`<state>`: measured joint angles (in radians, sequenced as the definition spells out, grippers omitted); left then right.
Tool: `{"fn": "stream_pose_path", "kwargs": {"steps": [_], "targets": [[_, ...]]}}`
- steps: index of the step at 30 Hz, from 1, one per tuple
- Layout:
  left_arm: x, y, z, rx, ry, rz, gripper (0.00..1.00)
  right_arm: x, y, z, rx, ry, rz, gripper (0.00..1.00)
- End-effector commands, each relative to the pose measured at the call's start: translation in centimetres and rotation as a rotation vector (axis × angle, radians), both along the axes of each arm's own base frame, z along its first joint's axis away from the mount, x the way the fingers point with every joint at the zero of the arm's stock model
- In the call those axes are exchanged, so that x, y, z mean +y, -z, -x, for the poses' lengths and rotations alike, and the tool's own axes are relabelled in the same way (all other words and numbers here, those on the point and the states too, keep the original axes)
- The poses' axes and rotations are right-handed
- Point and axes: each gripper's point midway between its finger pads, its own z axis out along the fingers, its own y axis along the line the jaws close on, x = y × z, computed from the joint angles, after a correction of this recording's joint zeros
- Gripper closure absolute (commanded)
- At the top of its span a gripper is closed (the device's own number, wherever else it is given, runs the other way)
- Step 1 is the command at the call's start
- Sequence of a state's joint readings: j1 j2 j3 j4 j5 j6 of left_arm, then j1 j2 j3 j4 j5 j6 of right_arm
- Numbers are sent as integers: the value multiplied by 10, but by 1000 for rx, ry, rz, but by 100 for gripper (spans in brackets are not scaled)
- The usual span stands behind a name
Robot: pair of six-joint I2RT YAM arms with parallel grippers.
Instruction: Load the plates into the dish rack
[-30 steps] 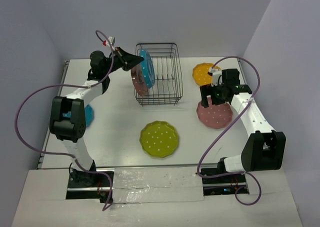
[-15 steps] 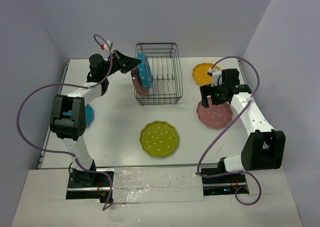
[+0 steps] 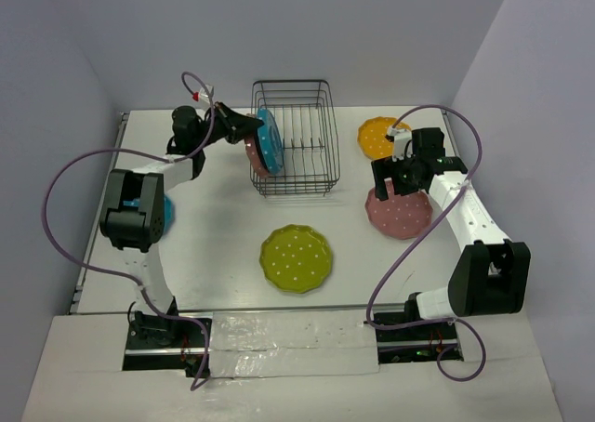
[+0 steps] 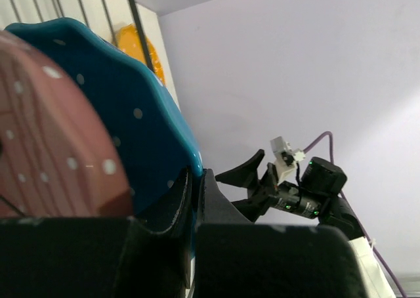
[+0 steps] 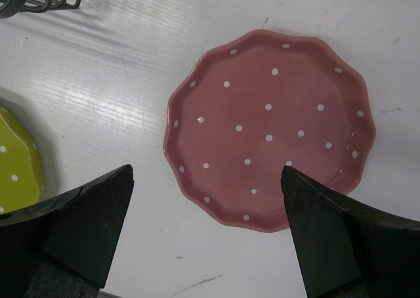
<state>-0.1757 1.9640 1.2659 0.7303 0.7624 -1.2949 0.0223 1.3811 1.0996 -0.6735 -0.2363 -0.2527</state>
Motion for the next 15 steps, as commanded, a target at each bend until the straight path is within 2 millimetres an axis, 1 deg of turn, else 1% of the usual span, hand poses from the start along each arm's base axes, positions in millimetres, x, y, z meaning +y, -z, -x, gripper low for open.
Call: {"fn": "stream_pose_path", "kwargs": {"steps": [1, 3, 4, 6, 8, 9, 10, 11, 12, 14, 15], "targets": [[1, -51, -8, -203, -1, 5, 98, 1, -11, -11, -46, -10, 8, 0], [0, -43, -9, -194, 5, -9, 96, 1, -11, -11, -45, -12, 10, 0], [0, -42, -9, -194, 11, -14, 91, 1, -11, -11, -45, -11, 11, 0], [-1, -41, -8, -198, 18, -27, 86, 1, -11, -12, -48, -12, 10, 0], [-1, -41, -7, -193, 19, -39, 79, 2, -11, -12, -48, -14, 6, 0], [-1, -43, -7, -207, 21, -50, 76, 2, -12, -12, -49, -13, 3, 0], [-2, -47, -5, -218, 22, -55, 68, 3, -13, -13, -50, -14, 0, 0], [-2, -50, -4, -225, 24, -63, 64, 3, -13, -13, -50, -15, -1, 0], [-1, -47, -5, -220, 19, -87, 60, 3, -13, -13, -50, -15, -1, 0], [-1, -60, -4, -246, 11, -101, 51, 4, -15, -13, -56, -15, -5, 0], [0, -62, -4, -247, 9, -120, 47, 3, -16, -12, -59, -16, -3, 0]]}}
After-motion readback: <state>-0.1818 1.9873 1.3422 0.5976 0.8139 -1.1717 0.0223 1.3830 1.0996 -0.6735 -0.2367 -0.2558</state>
